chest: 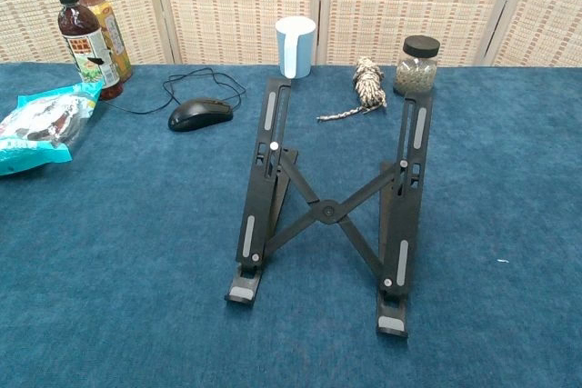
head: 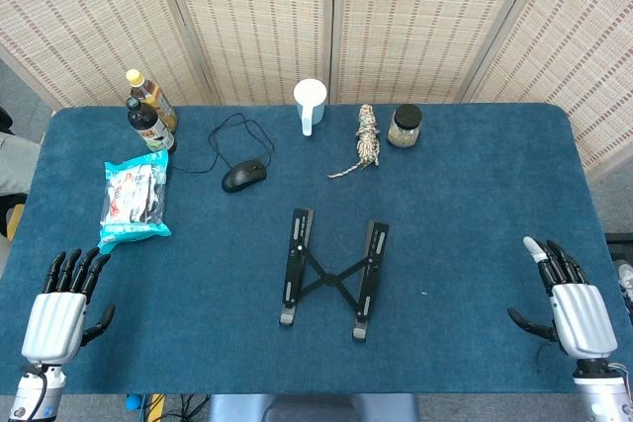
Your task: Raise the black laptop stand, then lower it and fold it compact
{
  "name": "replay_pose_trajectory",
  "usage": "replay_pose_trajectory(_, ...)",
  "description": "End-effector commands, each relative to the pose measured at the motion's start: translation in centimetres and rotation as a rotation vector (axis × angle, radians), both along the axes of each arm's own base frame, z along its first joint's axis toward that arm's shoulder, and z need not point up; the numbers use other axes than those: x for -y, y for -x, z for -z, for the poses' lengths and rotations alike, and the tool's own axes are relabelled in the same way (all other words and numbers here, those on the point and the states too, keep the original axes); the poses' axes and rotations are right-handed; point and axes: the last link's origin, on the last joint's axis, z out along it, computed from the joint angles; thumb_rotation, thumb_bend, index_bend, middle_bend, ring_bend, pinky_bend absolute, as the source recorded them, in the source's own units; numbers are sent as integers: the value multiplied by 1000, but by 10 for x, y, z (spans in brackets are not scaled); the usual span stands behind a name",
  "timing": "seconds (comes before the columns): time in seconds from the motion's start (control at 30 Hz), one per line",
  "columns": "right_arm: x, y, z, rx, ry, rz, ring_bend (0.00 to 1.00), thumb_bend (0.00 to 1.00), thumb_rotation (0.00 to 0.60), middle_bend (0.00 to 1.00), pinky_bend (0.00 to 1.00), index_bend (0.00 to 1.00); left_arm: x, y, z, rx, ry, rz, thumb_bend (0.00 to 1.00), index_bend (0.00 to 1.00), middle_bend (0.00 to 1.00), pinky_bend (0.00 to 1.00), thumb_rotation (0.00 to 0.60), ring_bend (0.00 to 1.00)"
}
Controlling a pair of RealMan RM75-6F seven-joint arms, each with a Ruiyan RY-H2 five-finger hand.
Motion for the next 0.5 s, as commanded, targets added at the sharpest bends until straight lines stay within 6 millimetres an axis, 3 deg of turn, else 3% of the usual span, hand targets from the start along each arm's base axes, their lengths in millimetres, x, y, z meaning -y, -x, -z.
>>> replay_pose_trajectory(0.03, -1, 1, -1, 1, 2, 1, 26, 83, 600, 137, 143, 0, 1, 0, 0, -1, 1, 0, 279, 114, 86, 0, 600, 0)
replay_pose_trajectory(0.5, 6, -3, 3, 89, -60, -22, 26, 83, 600, 137, 143, 0, 4, -2, 0, 1, 3, 8, 279, 114, 86, 0, 600, 0)
